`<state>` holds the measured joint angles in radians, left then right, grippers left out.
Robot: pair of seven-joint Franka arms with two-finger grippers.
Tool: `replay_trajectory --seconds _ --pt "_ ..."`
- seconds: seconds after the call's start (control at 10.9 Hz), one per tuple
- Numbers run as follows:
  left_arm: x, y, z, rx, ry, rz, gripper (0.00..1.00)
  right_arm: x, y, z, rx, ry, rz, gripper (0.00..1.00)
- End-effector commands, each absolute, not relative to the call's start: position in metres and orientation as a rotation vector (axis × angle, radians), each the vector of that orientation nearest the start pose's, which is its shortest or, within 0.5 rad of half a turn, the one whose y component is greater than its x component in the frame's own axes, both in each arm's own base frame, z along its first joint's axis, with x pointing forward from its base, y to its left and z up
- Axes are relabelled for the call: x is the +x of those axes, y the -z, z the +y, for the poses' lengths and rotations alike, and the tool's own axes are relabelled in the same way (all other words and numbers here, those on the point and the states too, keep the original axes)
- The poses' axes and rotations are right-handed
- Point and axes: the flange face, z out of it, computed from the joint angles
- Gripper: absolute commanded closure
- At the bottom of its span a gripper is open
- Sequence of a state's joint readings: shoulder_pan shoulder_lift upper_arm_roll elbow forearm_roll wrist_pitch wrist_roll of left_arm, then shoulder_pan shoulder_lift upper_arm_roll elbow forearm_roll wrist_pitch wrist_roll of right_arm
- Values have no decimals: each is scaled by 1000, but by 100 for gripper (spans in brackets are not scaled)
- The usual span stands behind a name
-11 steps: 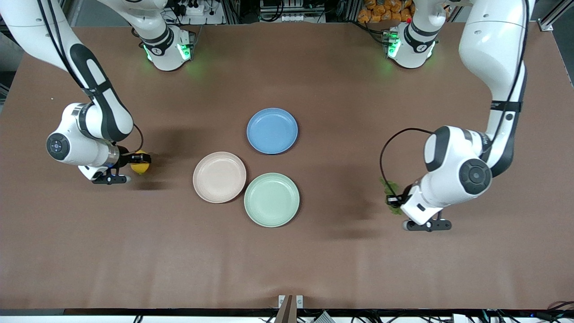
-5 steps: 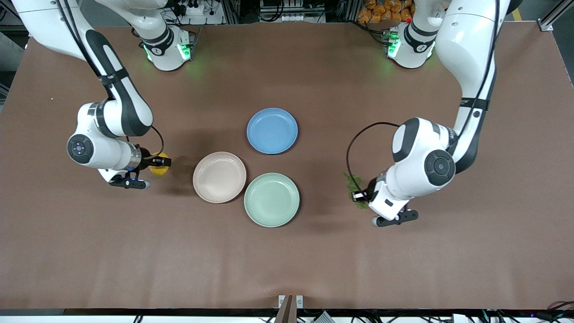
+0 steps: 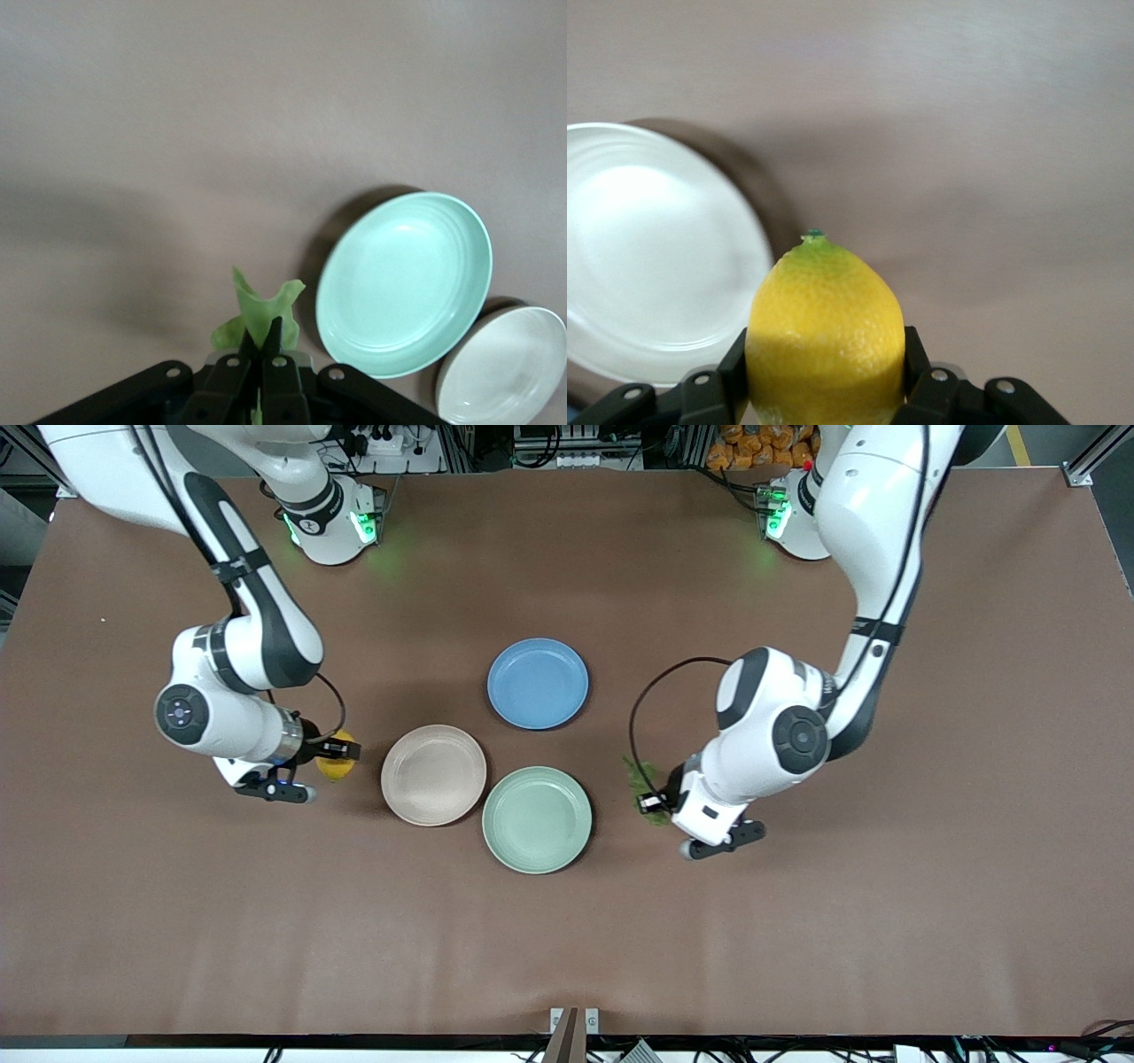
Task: Place lemon and lettuce in plates
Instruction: 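Carry the lemon to the pink plate while the left gripper carries lettuce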
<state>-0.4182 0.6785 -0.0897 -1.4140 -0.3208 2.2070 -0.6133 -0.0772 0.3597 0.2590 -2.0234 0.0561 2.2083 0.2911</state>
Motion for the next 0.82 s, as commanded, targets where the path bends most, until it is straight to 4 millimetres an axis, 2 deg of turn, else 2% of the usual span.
replay_trajectory --seconds 0.0,0.27,0.37,0.55,0.73 --pt "640 -286 -389 -3489 -179 -644 100 578 -273 158 -3018 -188 167 74" --pt "631 -266 -418 -3528 -87 -660 100 580 -269 183 -3004 -105 146 74" --pt "633 -264 -418 -3531 -56 -698 100 581 -266 195 -2996 -99 211 74" --pt "635 -266 -432 -3558 -11 -695 100 581 -256 226 -3001 -113 266 74" --pt "636 -264 -441 -3580 62 -702 100 579 -249 237 -2991 -91 271 74"
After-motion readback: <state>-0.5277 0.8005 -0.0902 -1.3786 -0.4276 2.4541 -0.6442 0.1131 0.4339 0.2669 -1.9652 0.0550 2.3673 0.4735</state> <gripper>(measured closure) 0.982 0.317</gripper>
